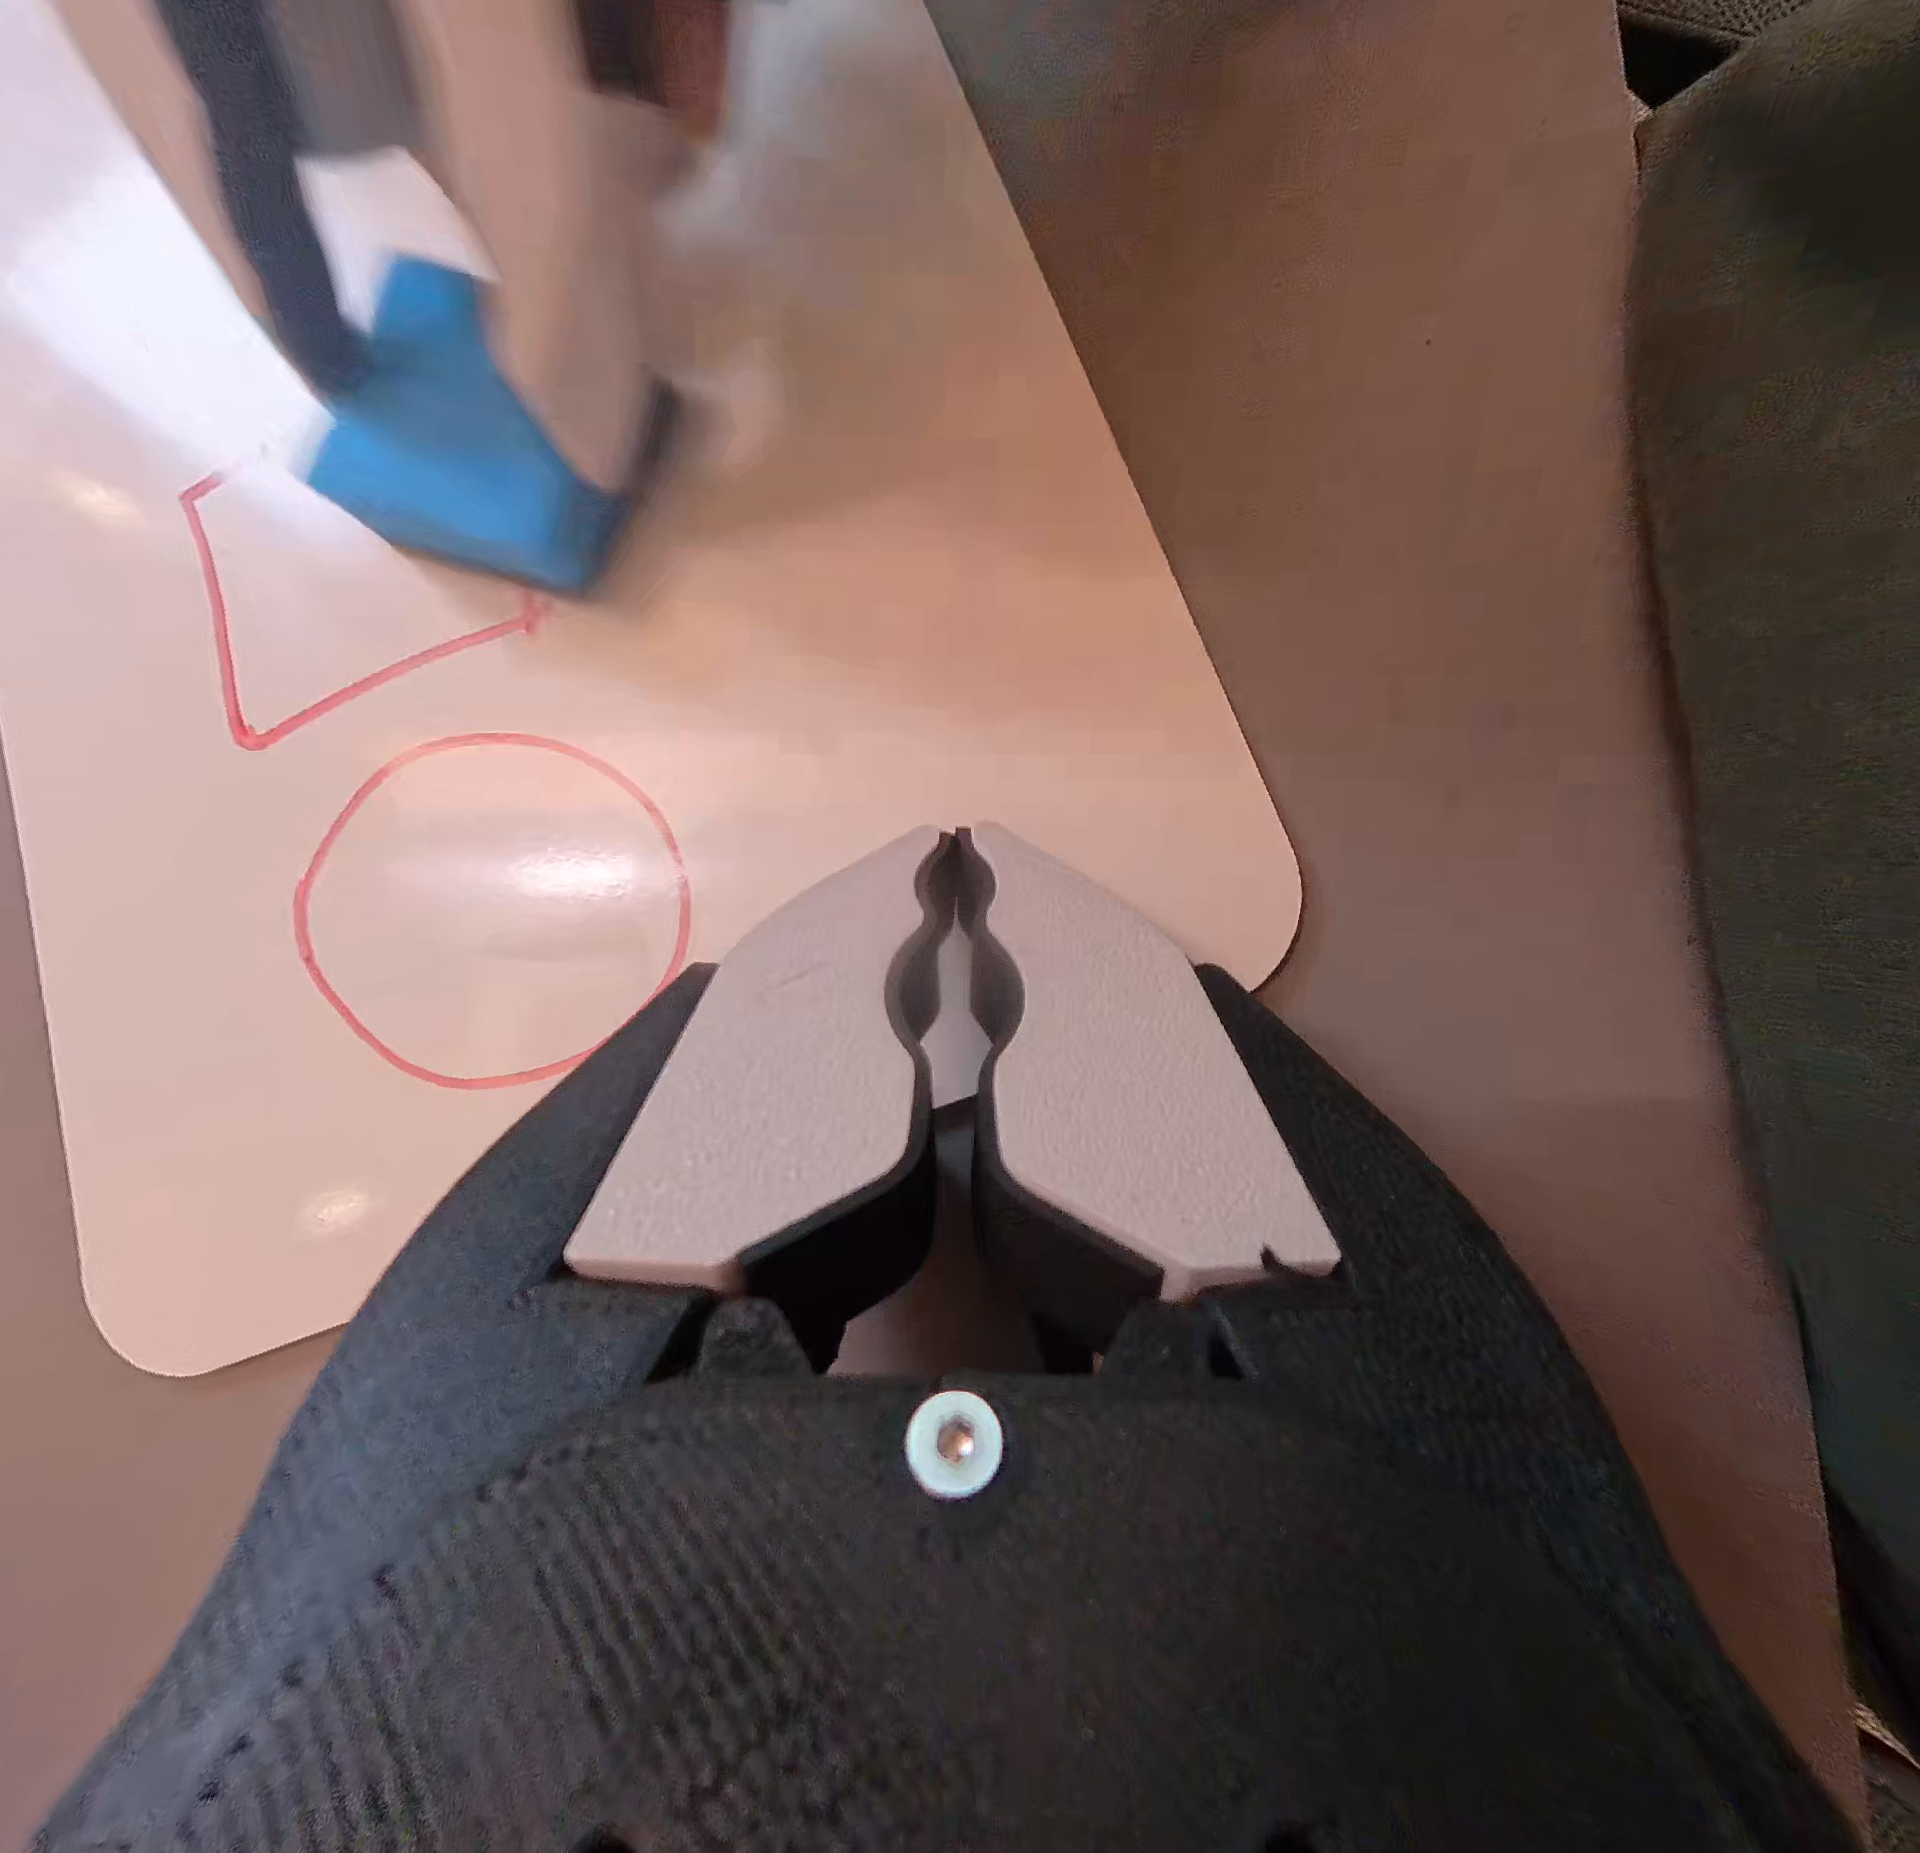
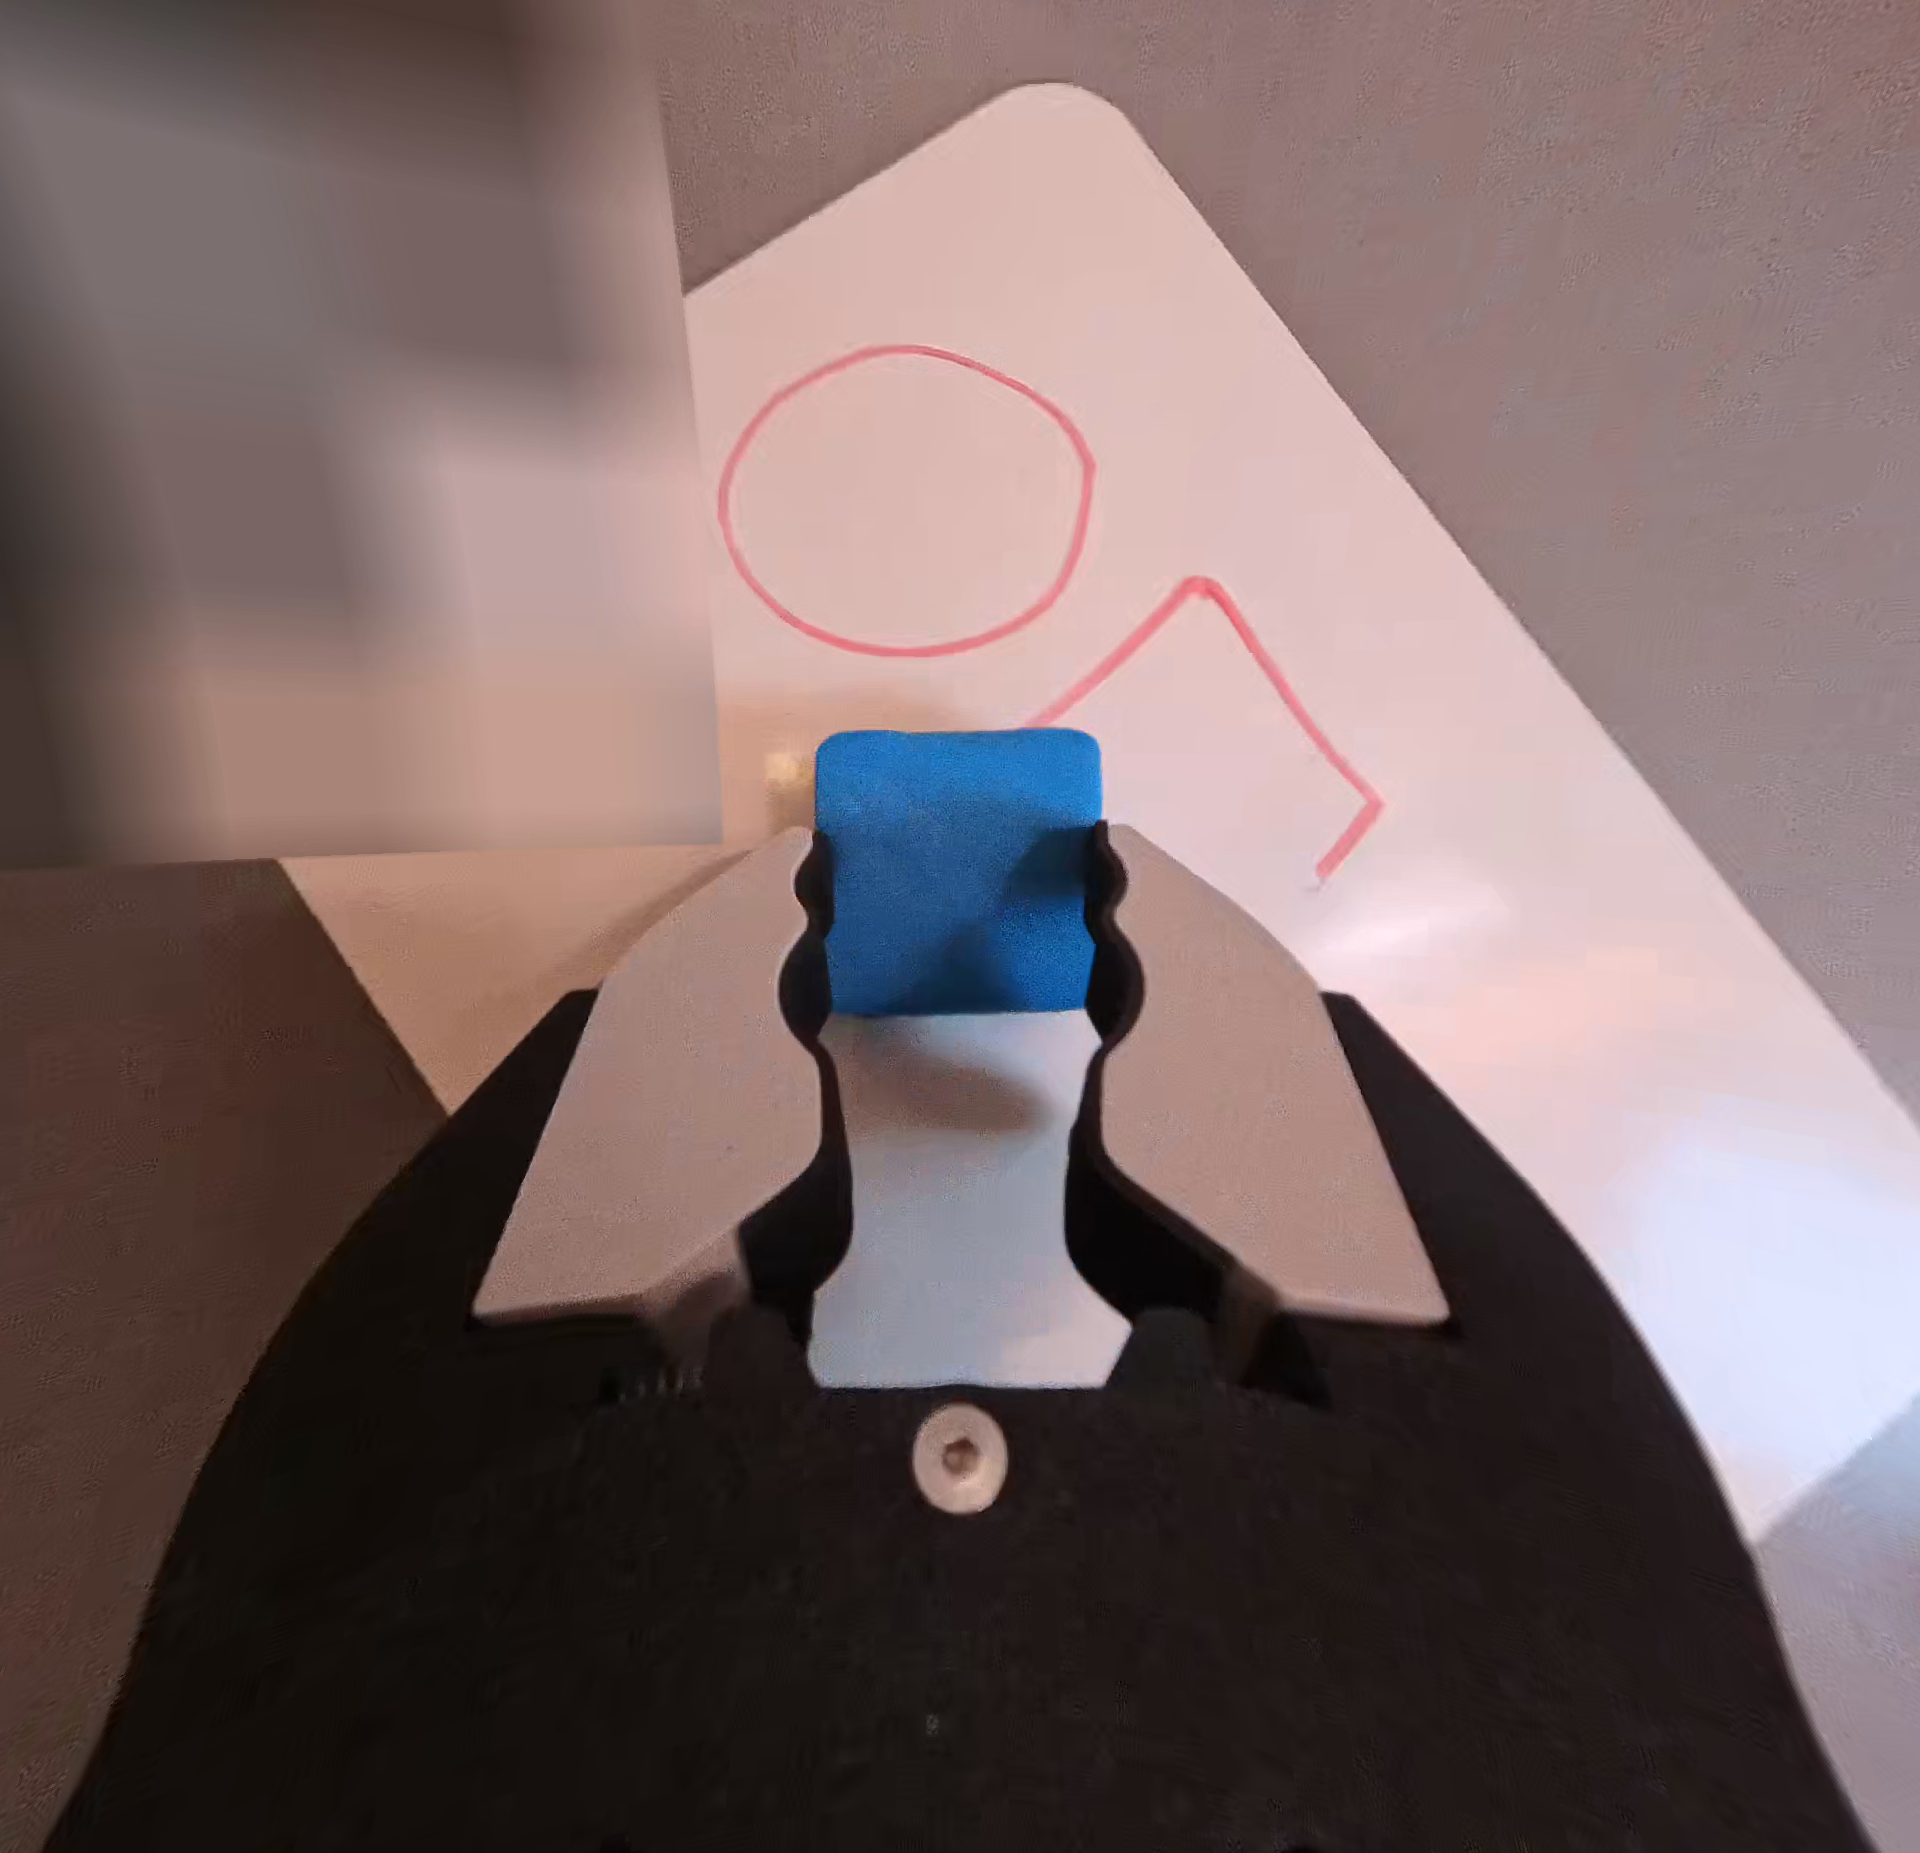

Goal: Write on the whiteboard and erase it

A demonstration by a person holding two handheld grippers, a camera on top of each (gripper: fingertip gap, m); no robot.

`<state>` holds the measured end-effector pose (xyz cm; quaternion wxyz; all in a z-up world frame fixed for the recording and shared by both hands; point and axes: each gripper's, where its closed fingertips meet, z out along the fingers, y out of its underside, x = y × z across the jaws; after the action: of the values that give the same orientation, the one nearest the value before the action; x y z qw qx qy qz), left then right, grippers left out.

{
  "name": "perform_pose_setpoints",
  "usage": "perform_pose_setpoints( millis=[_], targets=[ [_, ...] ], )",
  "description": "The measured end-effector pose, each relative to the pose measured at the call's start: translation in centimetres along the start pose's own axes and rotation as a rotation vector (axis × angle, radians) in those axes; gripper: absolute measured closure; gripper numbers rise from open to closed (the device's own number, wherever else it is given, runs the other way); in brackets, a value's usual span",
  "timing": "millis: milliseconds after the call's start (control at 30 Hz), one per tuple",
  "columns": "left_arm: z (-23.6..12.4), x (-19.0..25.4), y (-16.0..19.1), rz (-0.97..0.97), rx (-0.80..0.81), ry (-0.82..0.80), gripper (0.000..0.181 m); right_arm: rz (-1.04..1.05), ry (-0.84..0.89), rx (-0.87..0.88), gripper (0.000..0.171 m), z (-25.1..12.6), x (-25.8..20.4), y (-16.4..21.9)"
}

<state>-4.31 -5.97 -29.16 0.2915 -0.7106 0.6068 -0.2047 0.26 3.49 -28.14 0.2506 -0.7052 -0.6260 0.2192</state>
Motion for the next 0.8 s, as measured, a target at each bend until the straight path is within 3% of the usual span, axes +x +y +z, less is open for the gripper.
perform_pose_setpoints(
  millis=[67, 167, 233, 300, 367, 533, 700, 733, 800],
  targets=[
    [0.0, 0.0, 0.0, 0.0, 0.0, -0.002, 0.181, 0.011, 0.012, 0.0, 0.124, 0.2, 1.2, -0.2],
    [0.0, 0.0, 0.0, 0.012, -0.003, -0.016, 0.181, 0.208, 0.119, 0.047, 0.124, -1.6, 9.4, 2.0],
    [0.0, 0.0, 0.0, 0.011, -0.002, -0.019, 0.181, 0.162, 0.107, 0.028, 0.124, -1.7, 7.9, 2.1],
    [0.0, -0.1, 0.1, 0.01, -0.002, -0.016, 0.181, 0.061, 0.01, 0.025, 0.124, -0.6, 2.3, 0.8],
    [0.0, -0.1, 0.1, 0.009, -0.003, -0.012, 0.181, -0.016, -0.013, 0.033, 0.124, 0.2, -0.3, -0.2],
    [-0.1, 0.0, 0.1, 0.019, -0.001, -0.022, 0.181, 0.22, 0.139, 0.046, 0.124, -1.5, 9.5, 2.1],
    [-0.1, 0.0, 0.1, 0.001, 0.005, -0.004, 0.181, -0.045, -0.024, -0.005, 0.123, 1.5, 0.1, -1.8],
    [-0.1, 0.0, 0.1, 0.001, 0.003, -0.005, 0.181, -0.039, -0.027, -0.006, 0.123, 1.9, 0.5, -2.2],
    [0.0, 0.2, 0.0, 0.009, 0.0, -0.006, 0.181, 0.088, 0.067, 0.026, 0.123, 1.6, 5.9, -1.8]
  ],
)
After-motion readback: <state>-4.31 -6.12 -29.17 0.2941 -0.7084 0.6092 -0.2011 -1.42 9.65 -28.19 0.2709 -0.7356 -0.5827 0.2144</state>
